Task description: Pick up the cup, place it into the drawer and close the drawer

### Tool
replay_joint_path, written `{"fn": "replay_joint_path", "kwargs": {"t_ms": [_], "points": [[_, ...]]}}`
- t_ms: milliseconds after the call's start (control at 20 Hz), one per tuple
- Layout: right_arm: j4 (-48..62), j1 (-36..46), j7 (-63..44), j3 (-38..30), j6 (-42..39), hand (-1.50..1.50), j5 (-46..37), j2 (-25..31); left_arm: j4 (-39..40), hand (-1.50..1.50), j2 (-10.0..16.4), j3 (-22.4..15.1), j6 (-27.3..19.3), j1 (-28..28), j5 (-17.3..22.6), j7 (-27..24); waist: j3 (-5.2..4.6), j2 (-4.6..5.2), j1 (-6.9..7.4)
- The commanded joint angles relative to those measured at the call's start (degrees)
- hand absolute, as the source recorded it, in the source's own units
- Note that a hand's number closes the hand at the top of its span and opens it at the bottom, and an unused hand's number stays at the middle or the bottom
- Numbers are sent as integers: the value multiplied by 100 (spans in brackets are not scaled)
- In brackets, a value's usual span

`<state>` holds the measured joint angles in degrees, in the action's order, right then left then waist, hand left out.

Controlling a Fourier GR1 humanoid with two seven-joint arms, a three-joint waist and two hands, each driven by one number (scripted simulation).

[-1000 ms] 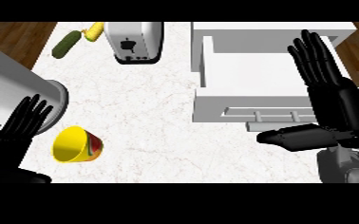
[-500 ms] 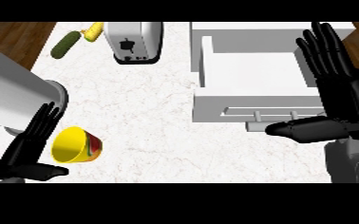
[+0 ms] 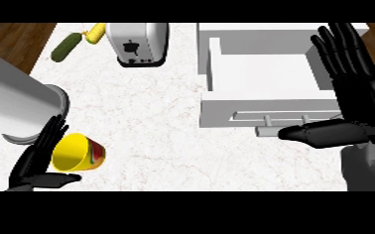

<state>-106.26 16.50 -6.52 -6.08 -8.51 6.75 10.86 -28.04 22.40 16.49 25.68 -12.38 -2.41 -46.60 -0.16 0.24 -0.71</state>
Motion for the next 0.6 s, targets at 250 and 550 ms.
{"fn": "replay_joint_path", "kwargs": {"t_ms": [250, 550], "points": [[-317, 15, -387, -84, -152, -150, 253, 167, 1000, -150, -137, -75, 259, -469, -141, -1155, -12, 13, -67], [-247, -94, -177, -29, -93, -150, 114, 51, 1175, -150, -254, -244, 125, -699, -315, -1410, -19, 37, -87]]}}
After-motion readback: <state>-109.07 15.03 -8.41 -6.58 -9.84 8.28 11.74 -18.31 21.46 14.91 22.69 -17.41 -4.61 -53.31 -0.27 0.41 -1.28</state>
